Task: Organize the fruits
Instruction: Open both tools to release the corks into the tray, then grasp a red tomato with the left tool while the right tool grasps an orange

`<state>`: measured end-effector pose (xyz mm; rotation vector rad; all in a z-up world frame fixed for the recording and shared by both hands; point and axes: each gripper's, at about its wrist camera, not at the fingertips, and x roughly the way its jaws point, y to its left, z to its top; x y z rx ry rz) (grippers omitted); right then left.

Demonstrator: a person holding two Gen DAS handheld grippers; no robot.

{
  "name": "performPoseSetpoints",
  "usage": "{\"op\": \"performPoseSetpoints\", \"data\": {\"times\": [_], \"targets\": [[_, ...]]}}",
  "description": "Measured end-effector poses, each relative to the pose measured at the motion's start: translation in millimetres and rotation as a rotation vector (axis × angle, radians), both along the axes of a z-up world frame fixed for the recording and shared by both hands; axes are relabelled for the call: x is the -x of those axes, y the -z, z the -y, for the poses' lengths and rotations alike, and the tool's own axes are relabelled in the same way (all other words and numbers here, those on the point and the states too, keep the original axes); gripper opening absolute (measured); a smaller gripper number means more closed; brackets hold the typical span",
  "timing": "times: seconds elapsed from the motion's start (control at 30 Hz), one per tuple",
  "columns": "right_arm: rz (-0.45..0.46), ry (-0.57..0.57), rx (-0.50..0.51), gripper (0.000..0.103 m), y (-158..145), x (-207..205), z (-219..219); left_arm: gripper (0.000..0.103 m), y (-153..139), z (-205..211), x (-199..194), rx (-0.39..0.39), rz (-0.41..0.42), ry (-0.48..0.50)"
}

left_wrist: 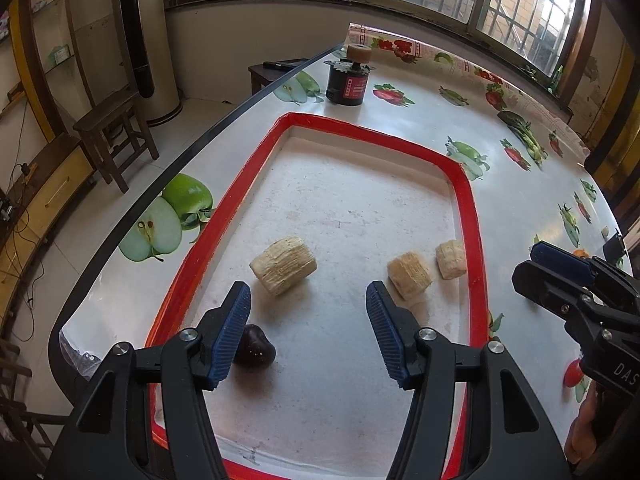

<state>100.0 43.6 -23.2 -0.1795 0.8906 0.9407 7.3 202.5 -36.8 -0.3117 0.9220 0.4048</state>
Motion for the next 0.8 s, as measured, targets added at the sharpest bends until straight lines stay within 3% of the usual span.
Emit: {"op": "performPoseSetpoints", "data": {"times": [0.27, 0.43, 0.8], "targets": [[0.022, 0.039, -0.032, 0.057, -16.5, 12.1, 46.4, 0.059, -18.0, 29.4, 4.6, 0.004, 0.040, 0.045], [0.032, 0.078, -0.050, 0.059, -21.7, 18.0, 82.4, 0.069, -25.2, 52.9, 3.9, -0.003, 0.057, 0.082], [0.035, 0.245, -0.044, 0.064, -16.6, 15.4, 179.4, 0.069, -30.1, 114.5, -9.7, 0.009, 0.067, 0.214]]}}
